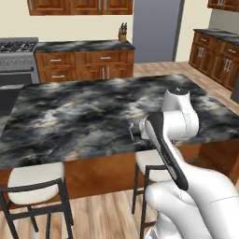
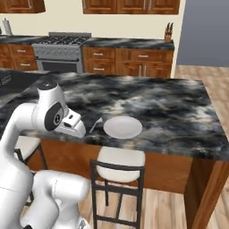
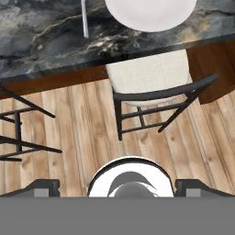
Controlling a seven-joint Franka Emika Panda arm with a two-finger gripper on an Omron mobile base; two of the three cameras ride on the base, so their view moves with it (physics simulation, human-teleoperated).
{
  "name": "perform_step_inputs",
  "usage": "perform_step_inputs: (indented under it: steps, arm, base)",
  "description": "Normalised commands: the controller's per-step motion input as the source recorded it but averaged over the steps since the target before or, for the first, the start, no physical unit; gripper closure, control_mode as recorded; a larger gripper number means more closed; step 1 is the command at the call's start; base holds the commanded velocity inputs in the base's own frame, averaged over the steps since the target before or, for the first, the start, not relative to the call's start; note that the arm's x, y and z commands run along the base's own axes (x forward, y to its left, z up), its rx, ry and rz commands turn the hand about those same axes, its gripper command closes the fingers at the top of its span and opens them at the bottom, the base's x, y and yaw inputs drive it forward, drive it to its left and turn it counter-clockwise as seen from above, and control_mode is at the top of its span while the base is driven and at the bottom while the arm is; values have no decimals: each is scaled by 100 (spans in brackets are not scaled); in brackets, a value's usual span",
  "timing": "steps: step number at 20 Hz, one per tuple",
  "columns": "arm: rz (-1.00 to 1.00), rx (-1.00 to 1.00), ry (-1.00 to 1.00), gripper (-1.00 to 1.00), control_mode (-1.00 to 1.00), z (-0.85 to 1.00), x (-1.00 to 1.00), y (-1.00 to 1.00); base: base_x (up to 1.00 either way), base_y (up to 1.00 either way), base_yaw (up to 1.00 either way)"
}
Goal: Take the fork and place it on the left side of the plate. Then take the spoon and place it on the right side of the plate. Make sure they're directly next to the plate.
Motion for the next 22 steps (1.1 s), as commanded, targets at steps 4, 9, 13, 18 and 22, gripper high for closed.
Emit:
perform_step_inputs:
  steps: [4, 9, 13, 18, 22]
  arm:
    - [0, 0, 0, -100, 100, 0, 0, 0]
    - [0, 0, 0, -100, 100, 0, 0, 0]
    - [0, 0, 0, -100, 100, 0, 0, 0]
    - [0, 0, 0, -100, 100, 0, 0, 0]
    - [0, 0, 0, -100, 100, 0, 0, 0]
  base:
    - [-23, -74, -41]
    - [4, -91, -51]
    - [15, -87, -57]
    - [17, -95, -56]
    - [17, -100, -52]
